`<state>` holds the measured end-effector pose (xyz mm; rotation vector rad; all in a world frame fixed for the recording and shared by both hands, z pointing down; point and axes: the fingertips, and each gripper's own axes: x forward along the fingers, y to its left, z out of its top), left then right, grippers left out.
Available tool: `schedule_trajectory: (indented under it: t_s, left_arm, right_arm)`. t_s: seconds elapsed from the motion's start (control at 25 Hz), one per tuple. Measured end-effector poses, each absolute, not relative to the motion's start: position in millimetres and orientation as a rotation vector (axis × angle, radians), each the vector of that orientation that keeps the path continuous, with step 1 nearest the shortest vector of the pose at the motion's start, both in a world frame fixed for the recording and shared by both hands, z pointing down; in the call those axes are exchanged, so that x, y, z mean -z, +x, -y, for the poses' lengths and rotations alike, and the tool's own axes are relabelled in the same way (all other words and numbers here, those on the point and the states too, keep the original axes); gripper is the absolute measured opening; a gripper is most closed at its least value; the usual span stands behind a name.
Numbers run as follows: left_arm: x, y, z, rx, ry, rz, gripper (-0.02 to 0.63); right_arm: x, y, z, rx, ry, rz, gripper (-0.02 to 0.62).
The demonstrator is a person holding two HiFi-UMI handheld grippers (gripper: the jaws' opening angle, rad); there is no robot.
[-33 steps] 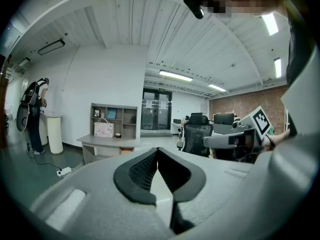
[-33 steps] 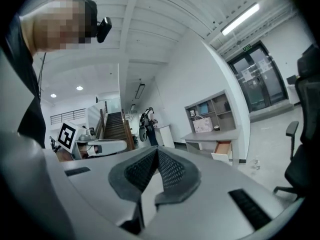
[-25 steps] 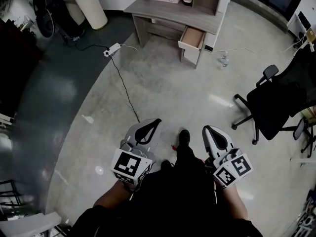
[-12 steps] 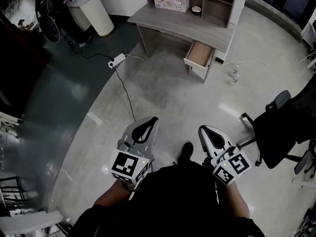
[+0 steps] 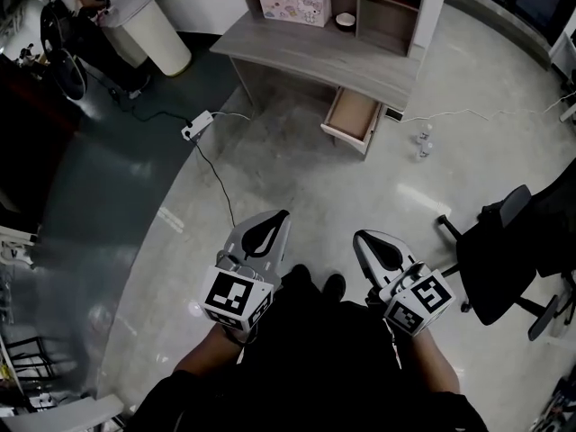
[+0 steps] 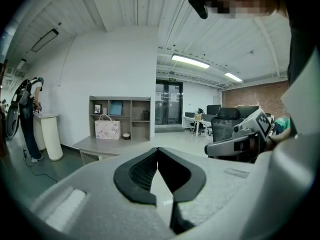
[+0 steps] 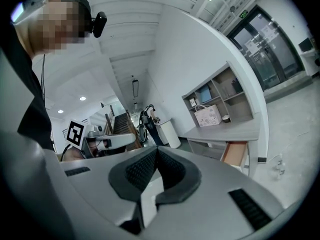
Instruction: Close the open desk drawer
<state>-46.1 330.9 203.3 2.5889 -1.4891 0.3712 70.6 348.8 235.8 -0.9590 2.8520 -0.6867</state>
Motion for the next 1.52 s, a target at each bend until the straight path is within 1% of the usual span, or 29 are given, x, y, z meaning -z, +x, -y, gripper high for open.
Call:
schedule_trajectory:
  t_s: [0.4, 0.72, 0.84, 1.0, 1.24, 1.52]
  left_arm:
    - [-216, -59, -196, -0.295, 2.650, 1.377, 0.008]
    - [-207, -98, -52, -0.295, 2.764, 1.223, 0.008]
    - [-209, -112, -8, -0.364, 2.819, 1.194, 0.008]
    - [-223, -128, 42, -0.318, 2.760, 1.192, 0.008]
    - [-264, -101, 77, -0.406, 2.760, 1.127, 0.008]
    - [-334, -69, 96, -0.475, 2.675, 1.019, 0.008]
  right_arm:
    - [-251, 49, -237, 0.721, -1.066, -2.840, 0.012]
    - [-247, 0, -94, 0.741, -1.206, -2.766, 0.012]
    - [-248, -15, -53, 0.745, -1.245, -2.740, 0.012]
    - [-263, -24, -18, 0.806, -1.283, -2.712, 0.012]
    - [-294, -13, 16, 0.878, -1.259, -2.648, 0.012]
    - [-357, 11, 54, 0.885, -1.332, -2.701, 0.012]
